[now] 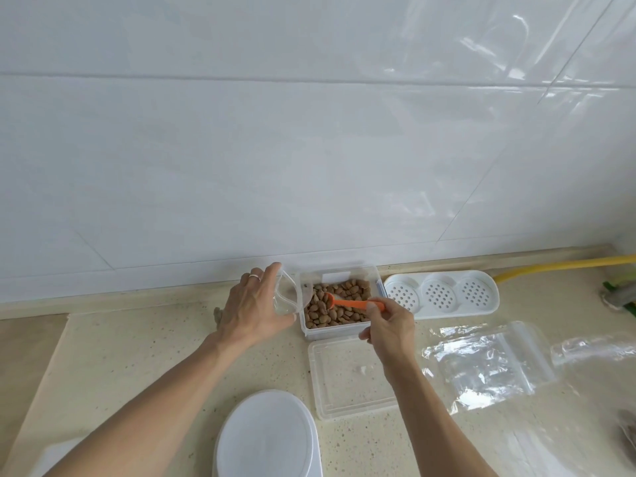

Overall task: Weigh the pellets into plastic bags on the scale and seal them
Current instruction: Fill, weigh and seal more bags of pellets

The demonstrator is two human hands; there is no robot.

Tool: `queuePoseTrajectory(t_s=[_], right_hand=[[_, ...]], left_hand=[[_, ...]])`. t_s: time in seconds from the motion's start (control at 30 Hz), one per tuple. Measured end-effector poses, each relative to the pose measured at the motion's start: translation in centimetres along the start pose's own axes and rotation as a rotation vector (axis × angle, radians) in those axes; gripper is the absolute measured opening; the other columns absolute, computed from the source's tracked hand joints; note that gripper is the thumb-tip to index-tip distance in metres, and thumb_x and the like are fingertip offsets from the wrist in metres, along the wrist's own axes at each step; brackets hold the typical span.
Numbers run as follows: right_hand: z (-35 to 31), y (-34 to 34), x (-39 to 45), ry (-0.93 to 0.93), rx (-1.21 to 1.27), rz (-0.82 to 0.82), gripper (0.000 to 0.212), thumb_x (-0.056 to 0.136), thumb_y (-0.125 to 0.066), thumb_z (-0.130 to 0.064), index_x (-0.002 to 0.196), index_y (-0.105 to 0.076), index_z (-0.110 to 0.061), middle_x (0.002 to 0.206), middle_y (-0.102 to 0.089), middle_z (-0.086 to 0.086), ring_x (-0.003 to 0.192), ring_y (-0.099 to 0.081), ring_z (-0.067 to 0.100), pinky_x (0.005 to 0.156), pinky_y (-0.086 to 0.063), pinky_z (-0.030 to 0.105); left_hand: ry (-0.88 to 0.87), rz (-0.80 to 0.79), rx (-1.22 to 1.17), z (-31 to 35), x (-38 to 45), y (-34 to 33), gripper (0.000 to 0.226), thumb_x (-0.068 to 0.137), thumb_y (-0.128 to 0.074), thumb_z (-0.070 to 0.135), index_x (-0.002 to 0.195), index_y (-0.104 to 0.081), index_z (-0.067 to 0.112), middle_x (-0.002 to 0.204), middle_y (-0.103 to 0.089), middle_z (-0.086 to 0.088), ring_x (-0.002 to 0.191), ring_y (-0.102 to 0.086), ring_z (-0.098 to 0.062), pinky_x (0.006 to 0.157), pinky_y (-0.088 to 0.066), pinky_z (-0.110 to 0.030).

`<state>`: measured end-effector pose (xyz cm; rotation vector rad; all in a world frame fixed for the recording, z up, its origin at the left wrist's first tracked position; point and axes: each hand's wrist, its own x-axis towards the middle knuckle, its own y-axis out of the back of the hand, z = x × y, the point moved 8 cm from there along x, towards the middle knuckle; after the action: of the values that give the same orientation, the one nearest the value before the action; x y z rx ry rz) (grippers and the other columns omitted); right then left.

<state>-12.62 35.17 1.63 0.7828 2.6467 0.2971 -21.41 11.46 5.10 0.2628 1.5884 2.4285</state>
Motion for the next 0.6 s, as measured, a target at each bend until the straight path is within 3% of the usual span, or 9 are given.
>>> queuePoseTrajectory(t_s=[0.17, 0.4, 0.6], right_hand=[[0.9, 1.5, 0.2, -0.132, 0.131, 0.127, 0.013, 0.095, -0.055, -0.010, 0.096, -0.068, -0.010, 0.077, -0.072, 0.011, 0.044, -0.061, 0.012, 0.050, -0.049, 0.027], [-0.5, 4.6, 0.0, -0.145, 0.231, 0.188, 0.013, 0.096, -0.055, -0.011, 0.099, -0.068, -0.008, 0.082, -0.074, 0.003, 0.043, -0.055, 0.010, 0.054, -0.048, 0.027], [-4.9, 4.8, -0.4, 0.011, 0.203, 0.144, 0.013, 0.095, -0.056, -0.012, 0.095, -0.069, -0.012, 0.076, -0.074, 0.000, 0.043, -0.054, 0.010, 0.051, -0.047, 0.026]], left_hand=[[-0.042, -0.001, 0.079, 1.0, 0.1, 0.2, 0.075, 0.068, -0.073, 0.047, 0.129, -0.037, 0.023, 0.103, -0.053, -0.002, 0.096, -0.054, -0.023, 0.071, -0.039, -0.030], [-0.038, -0.031, 0.109, 1.9, 0.8, -0.1, 0.073, 0.068, -0.070, 0.047, 0.129, -0.039, 0.022, 0.105, -0.055, -0.002, 0.097, -0.054, -0.023, 0.077, -0.040, -0.032], [-0.008, -0.074, 0.151, 2.4, 1.6, -0.4, 0.078, 0.067, -0.070, 0.046, 0.133, -0.037, 0.021, 0.109, -0.054, -0.004, 0.101, -0.053, -0.023, 0.086, -0.042, -0.036]])
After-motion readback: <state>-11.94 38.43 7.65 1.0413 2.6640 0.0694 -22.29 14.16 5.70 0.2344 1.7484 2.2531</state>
